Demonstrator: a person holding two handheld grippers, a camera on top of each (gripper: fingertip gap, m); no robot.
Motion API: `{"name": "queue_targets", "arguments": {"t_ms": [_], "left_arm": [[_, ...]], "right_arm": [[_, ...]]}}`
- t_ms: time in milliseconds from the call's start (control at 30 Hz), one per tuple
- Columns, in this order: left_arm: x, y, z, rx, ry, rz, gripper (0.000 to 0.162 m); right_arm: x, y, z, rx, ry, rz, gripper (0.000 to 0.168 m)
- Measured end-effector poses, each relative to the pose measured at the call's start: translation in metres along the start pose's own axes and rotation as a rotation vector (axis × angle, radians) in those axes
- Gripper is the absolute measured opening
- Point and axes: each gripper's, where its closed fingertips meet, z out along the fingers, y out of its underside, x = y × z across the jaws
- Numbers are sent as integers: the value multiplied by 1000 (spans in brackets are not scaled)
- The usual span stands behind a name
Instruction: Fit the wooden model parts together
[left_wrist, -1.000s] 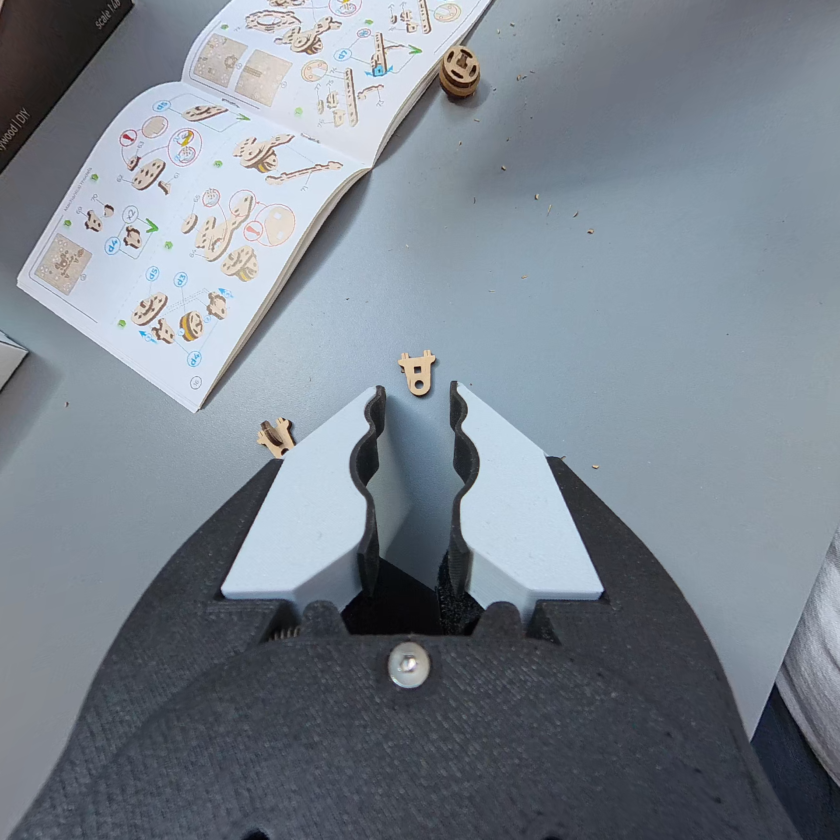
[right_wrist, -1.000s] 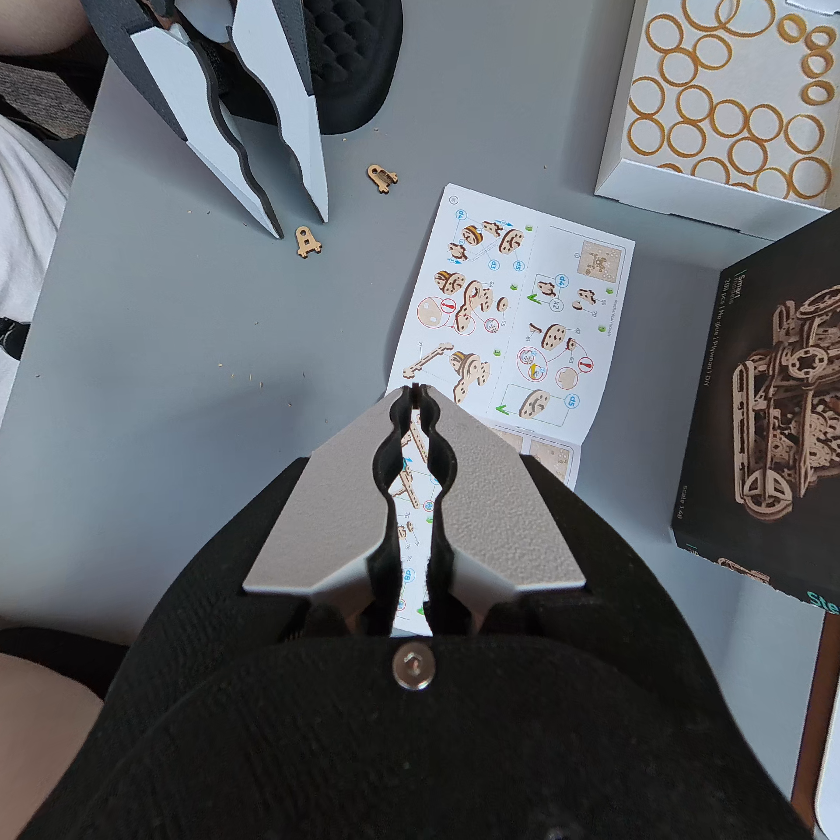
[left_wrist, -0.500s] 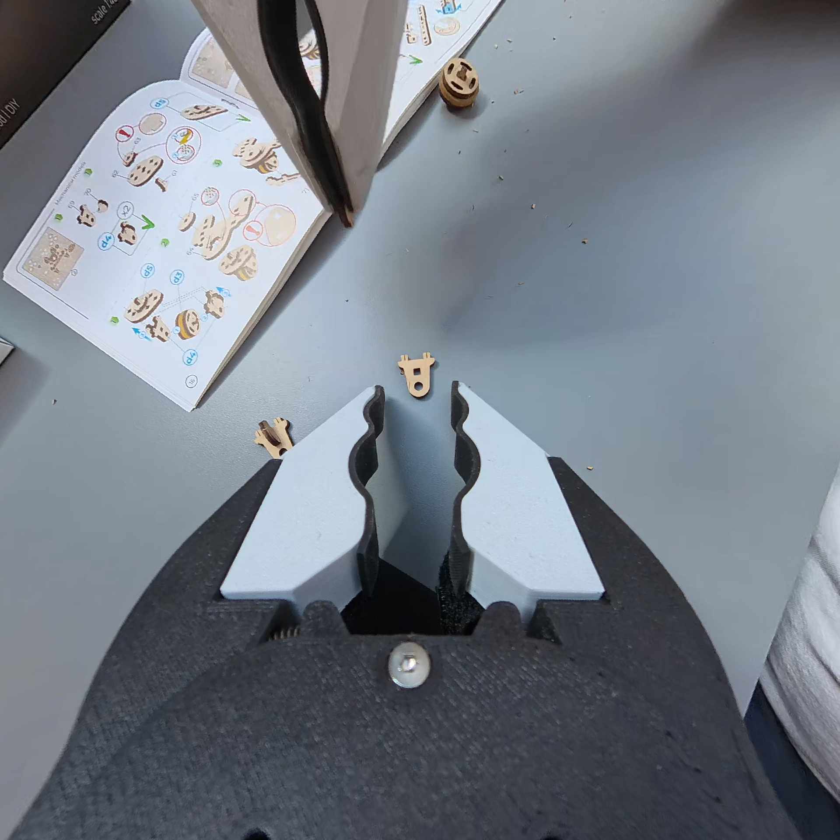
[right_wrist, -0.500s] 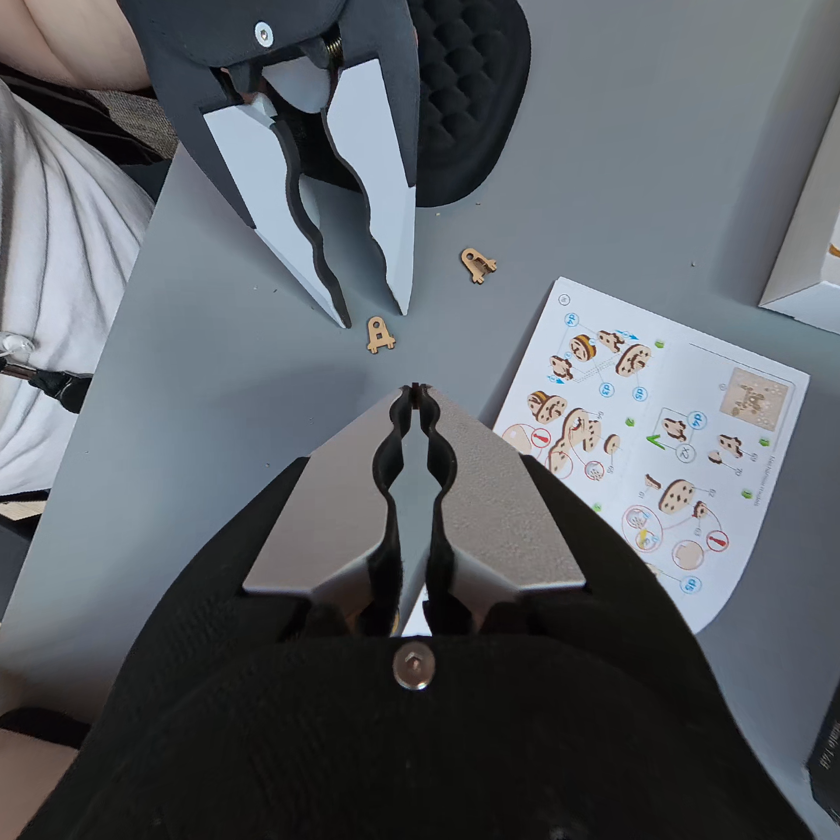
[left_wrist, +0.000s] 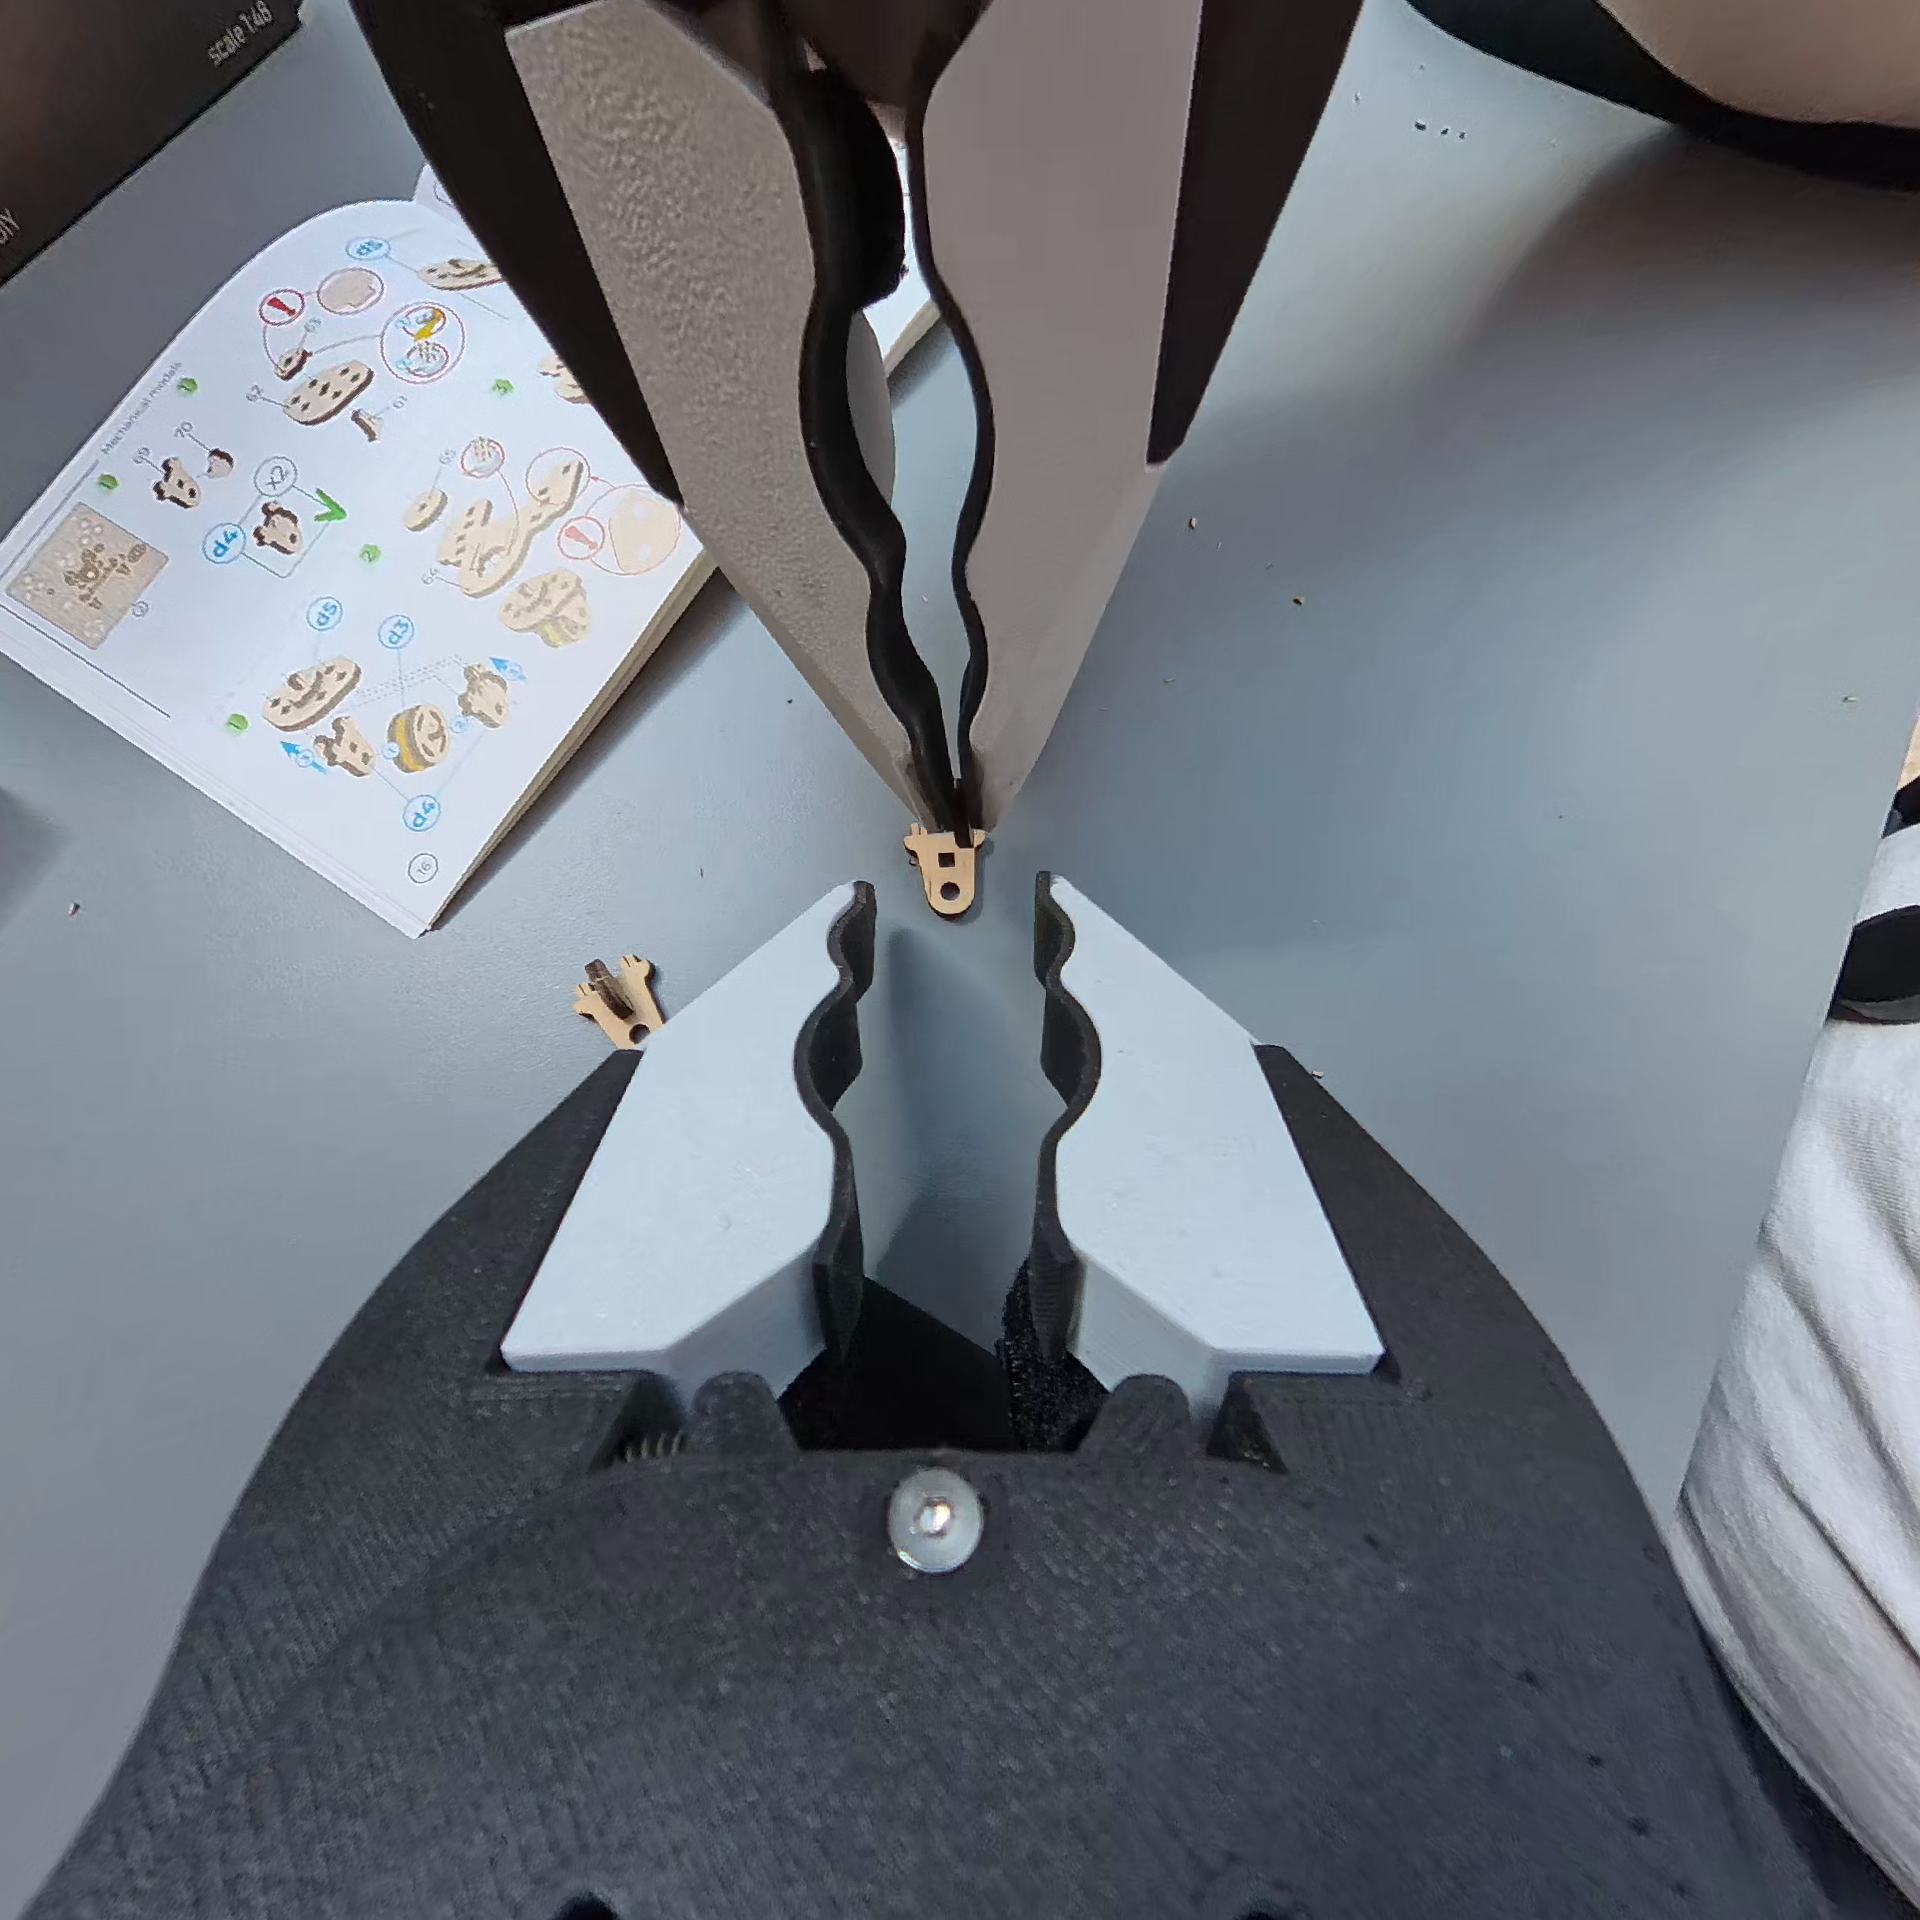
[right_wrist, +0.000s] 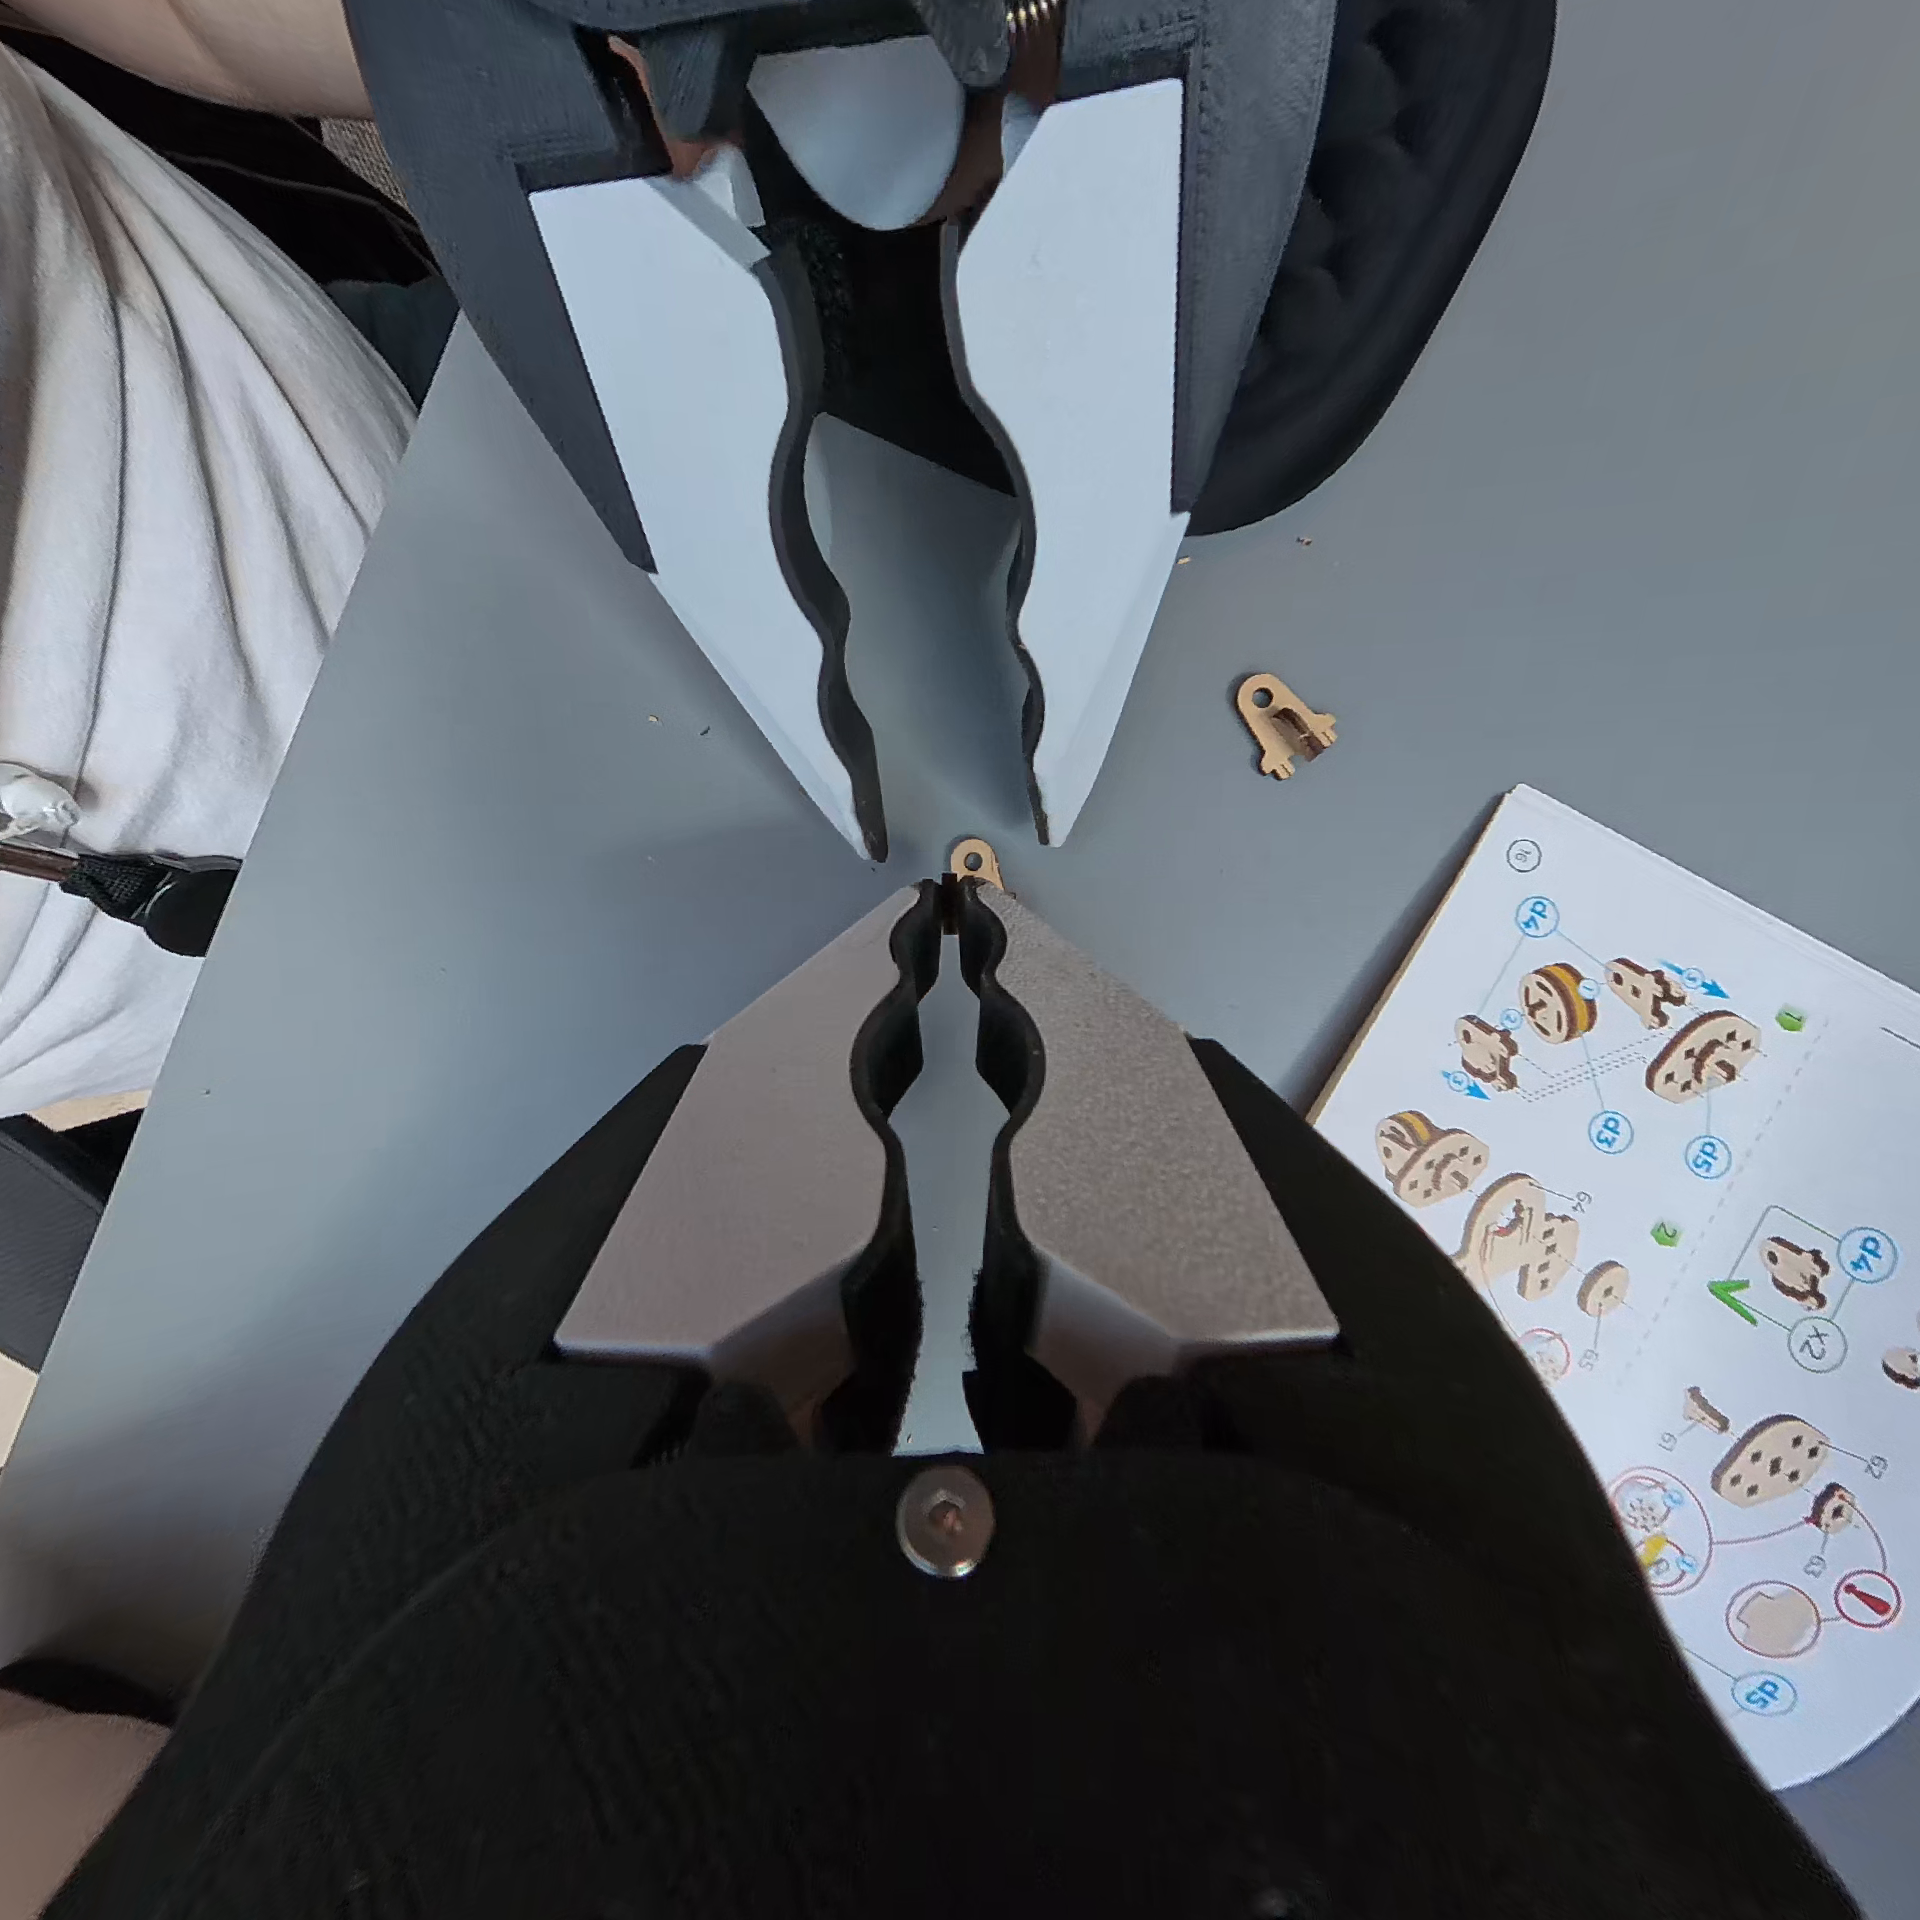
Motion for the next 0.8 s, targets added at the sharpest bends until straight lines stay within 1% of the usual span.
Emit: {"name": "queue_targets", "arguments": {"t_ms": [33,267,800], "left_arm": [[-1,1,1,-12,-6,2,27],[0,7,6,-64,-19,31,26],[0,7,6,-63,-16,33,26]], "right_arm": [[1,2,1,-16,7,-6,3],[3,4,6,-46,10,-7,3],[5,6,9,-71,7,-15,3]]}}
